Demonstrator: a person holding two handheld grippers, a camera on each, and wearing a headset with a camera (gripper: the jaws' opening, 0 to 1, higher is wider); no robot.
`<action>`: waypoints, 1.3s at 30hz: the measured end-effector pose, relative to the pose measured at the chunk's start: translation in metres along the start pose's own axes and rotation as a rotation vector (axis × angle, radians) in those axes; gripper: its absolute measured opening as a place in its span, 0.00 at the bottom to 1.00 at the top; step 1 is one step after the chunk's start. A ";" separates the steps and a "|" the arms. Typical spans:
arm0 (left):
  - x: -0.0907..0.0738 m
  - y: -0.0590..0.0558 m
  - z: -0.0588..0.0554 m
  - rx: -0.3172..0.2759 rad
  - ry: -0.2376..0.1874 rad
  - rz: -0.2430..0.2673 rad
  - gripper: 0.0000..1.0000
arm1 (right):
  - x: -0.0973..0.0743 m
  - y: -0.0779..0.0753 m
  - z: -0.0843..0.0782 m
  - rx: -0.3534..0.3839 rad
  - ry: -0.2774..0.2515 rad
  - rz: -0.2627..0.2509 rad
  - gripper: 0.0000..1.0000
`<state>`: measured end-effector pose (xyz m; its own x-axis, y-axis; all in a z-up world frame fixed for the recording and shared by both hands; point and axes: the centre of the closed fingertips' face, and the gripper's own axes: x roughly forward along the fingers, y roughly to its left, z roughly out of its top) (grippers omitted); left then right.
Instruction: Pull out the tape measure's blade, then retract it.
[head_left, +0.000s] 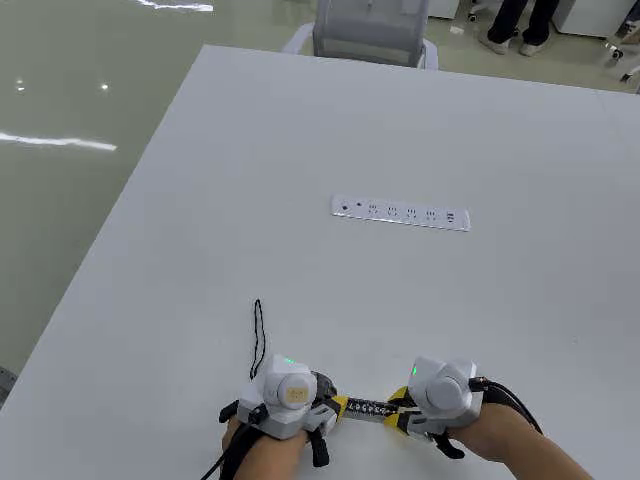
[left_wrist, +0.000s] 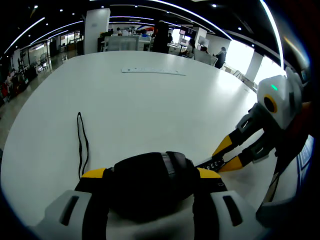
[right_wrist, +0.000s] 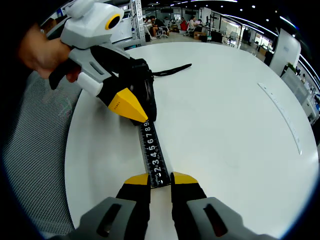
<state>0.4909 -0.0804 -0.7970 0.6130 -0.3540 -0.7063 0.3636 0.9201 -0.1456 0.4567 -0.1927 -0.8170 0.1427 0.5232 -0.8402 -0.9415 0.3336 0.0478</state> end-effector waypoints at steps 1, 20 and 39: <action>0.000 0.000 0.000 0.000 0.000 0.000 0.66 | 0.000 0.000 0.000 0.001 0.000 0.000 0.14; 0.001 0.000 0.000 -0.003 0.000 0.000 0.66 | 0.003 0.003 0.007 -0.010 -0.007 0.003 0.14; 0.000 0.000 0.000 -0.008 -0.002 -0.002 0.66 | 0.009 0.004 0.015 -0.021 -0.011 0.003 0.14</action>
<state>0.4906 -0.0807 -0.7970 0.6135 -0.3560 -0.7049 0.3589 0.9208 -0.1526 0.4584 -0.1752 -0.8163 0.1436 0.5329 -0.8339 -0.9479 0.3161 0.0387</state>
